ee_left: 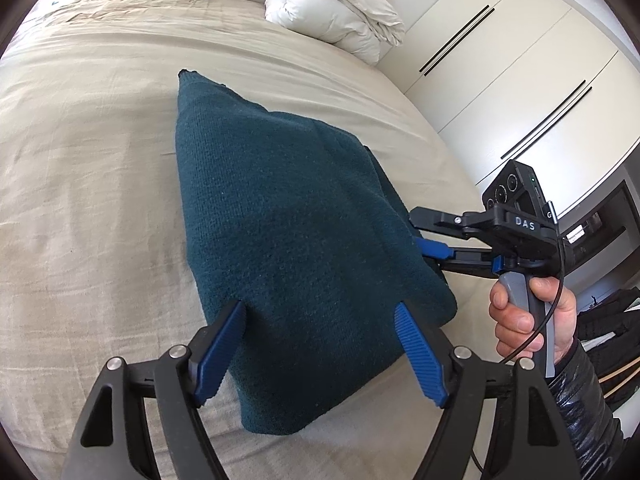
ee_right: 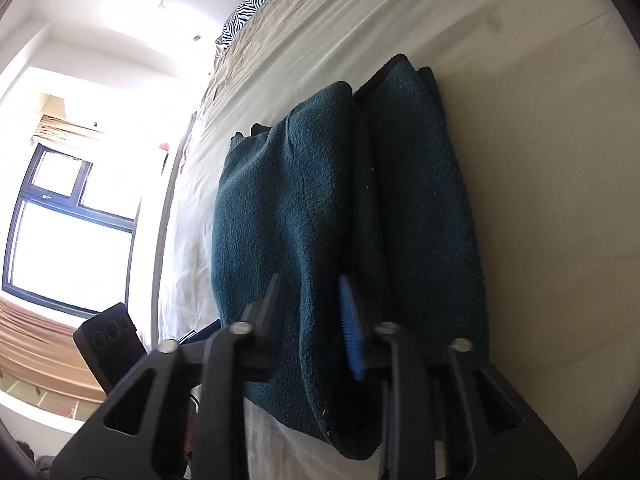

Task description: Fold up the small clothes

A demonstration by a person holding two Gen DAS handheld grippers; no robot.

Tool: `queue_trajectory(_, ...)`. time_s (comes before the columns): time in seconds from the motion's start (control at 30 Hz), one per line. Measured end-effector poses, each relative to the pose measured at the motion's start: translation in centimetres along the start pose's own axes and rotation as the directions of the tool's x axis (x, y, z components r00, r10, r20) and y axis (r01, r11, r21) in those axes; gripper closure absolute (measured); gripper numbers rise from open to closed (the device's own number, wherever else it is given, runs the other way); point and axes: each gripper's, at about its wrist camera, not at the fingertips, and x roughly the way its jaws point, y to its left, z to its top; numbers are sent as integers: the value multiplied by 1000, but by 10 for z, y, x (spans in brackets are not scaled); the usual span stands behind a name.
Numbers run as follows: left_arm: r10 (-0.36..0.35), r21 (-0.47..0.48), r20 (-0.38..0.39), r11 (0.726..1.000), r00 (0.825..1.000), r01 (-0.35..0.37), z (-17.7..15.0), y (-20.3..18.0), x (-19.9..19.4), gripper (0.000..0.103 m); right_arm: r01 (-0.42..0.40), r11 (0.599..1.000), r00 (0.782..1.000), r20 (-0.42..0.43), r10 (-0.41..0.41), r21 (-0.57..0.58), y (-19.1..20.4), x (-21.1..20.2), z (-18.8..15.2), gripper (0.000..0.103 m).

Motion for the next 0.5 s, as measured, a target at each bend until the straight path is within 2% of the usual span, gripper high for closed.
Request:
queue_trajectory(0.1,-4,-8,1,1000,1000,4,0,2,0,25,12,999,1000,-22,-13,-32,4,8,-5,41)
queue_trajectory(0.13,-3,-8,1,1000,1000,3,-1,3,0,25,29,999,999,-21,-30,-41,7,13,-6,48)
queue_trajectory(0.17,-2,-8,0,1000,1000,2,-1,3,0,25,47,998,998,-28,-48,-47,8,18,-6,58)
queue_trajectory(0.2,-1,-8,-1,1000,1000,1,-1,3,-1,25,67,997,997,-37,-68,-43,7,23,-5,86)
queue_trajectory(0.23,-2,-8,-1,1000,1000,2,-1,3,-1,25,83,996,996,-31,-84,-36,5,26,-6,92)
queue_trajectory(0.5,2,16,-3,1000,1000,-2,-1,-3,1,24,91,995,994,62,-89,-31,-1,-8,-7,96)
